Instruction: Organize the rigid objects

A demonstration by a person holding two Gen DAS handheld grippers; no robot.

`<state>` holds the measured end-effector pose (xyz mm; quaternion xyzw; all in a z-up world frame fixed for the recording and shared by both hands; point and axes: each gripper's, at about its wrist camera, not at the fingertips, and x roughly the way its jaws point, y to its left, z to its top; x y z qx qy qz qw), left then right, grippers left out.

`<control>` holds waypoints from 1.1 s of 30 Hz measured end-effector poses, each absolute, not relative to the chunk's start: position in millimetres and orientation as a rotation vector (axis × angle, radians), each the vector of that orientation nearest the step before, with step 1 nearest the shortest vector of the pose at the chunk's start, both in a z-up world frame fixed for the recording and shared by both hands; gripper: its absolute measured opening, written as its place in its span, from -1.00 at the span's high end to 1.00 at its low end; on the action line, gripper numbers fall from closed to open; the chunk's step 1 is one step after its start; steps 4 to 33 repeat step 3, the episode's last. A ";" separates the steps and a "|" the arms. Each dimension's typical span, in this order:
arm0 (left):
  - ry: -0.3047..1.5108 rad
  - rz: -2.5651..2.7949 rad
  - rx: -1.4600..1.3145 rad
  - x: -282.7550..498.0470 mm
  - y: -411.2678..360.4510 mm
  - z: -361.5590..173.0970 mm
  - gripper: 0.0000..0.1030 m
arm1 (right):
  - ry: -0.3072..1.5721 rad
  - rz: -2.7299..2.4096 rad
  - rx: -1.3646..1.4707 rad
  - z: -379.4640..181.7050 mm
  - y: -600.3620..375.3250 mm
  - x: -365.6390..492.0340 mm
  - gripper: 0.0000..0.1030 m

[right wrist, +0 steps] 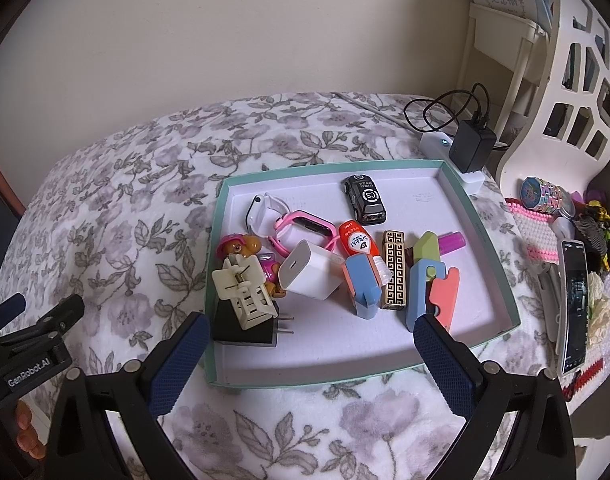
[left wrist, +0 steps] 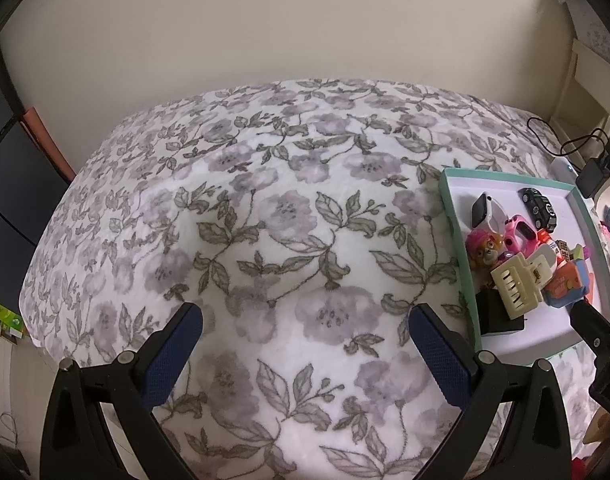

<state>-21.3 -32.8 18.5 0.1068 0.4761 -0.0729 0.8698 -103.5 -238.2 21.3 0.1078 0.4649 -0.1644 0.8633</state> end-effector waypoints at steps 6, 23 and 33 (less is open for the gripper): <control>1.003 -0.155 0.215 -21.9 -32.0 19.9 -0.99 | 0.976 -0.346 0.225 21.7 -237.5 -104.0 -1.00; 1.003 -0.155 0.215 -21.9 -32.0 19.9 -0.99 | 0.976 -0.346 0.225 21.7 -237.5 -104.0 -1.00; 1.003 -0.155 0.215 -21.9 -32.0 19.9 -0.99 | 0.976 -0.346 0.225 21.7 -237.5 -104.0 -1.00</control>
